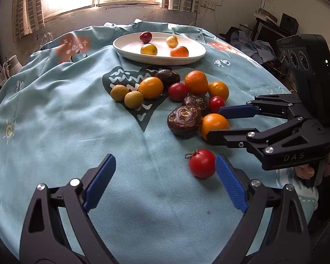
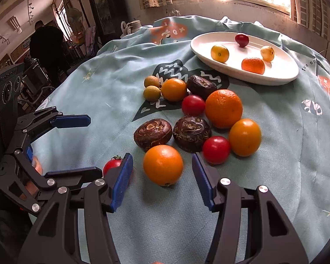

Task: Organize fruits
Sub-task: 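Grasp a large orange with the right gripper while the left gripper grasps a red tomato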

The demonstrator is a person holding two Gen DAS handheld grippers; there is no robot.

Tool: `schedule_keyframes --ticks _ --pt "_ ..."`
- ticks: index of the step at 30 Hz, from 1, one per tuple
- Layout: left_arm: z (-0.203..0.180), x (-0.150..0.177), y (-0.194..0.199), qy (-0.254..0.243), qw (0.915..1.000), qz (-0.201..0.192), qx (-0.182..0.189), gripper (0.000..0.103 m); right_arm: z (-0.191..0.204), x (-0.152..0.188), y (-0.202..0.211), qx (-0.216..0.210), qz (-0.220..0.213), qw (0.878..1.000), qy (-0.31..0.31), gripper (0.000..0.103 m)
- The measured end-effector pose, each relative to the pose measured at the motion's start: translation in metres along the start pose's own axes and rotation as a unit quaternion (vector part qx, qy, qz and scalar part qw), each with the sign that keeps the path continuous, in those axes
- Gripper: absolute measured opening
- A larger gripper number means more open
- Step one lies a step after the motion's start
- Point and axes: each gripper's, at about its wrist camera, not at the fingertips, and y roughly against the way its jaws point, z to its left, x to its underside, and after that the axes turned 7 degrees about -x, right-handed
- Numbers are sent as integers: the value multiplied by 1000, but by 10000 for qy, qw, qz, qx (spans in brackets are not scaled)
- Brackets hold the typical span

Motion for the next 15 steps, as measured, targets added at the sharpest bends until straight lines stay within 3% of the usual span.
schedule_keyframes --ticks 4,9,15 --pt "-1 0 0 -35 10000 1 17 93 1 1 -3 6 50 10000 26 55" --pt "-2 0 0 -51 10000 8 27 93 0 2 -8 15 129 9999 31 39" --pt "-9 2 1 -255 9995 -14 178 92 -4 0 -1 -52 -13 10000 -75 39"
